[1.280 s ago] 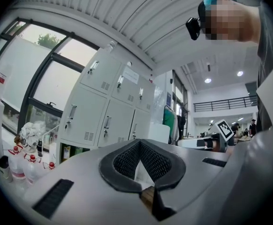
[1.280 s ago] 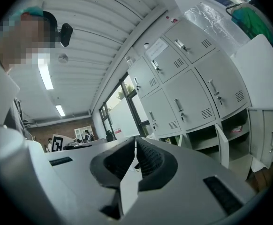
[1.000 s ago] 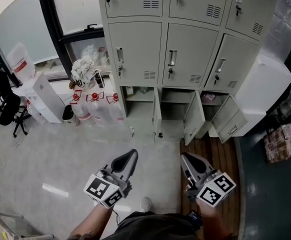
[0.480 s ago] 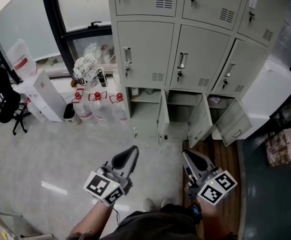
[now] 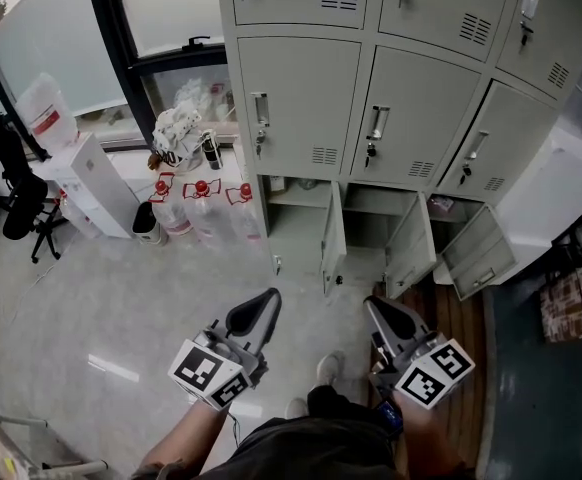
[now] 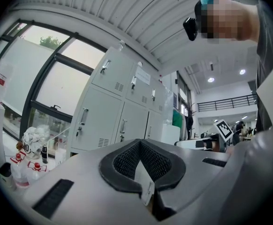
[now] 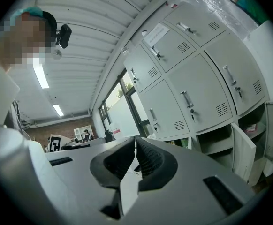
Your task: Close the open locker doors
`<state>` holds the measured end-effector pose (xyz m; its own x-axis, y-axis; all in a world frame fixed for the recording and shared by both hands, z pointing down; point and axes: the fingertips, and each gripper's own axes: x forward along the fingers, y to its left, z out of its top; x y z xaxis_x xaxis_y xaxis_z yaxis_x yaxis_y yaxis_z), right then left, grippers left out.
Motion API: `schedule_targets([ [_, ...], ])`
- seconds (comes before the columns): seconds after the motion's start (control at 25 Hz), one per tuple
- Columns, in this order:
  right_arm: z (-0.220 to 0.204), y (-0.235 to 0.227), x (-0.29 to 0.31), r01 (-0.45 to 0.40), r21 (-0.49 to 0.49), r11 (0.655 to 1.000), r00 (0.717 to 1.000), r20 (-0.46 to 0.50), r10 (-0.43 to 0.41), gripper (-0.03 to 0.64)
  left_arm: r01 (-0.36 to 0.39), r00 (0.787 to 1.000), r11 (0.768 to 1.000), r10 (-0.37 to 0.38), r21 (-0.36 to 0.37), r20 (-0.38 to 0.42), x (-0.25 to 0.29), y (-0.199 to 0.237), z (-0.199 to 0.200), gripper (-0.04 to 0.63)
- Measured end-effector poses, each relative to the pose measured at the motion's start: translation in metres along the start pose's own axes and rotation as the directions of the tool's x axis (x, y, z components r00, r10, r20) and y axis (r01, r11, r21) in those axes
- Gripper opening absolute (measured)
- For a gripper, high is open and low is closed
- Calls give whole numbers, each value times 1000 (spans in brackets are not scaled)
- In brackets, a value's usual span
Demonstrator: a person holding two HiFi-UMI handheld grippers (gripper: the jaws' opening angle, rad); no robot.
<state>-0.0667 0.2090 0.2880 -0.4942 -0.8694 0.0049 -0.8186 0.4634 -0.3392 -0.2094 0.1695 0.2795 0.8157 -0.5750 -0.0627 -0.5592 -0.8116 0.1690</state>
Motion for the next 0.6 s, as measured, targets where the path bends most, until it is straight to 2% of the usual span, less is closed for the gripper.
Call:
schedule_targets([
  [0.6,19,-99,76,-97,46,994,994,-47,99,17,-83,995,997,83,4,-61,106,49,-11,2],
])
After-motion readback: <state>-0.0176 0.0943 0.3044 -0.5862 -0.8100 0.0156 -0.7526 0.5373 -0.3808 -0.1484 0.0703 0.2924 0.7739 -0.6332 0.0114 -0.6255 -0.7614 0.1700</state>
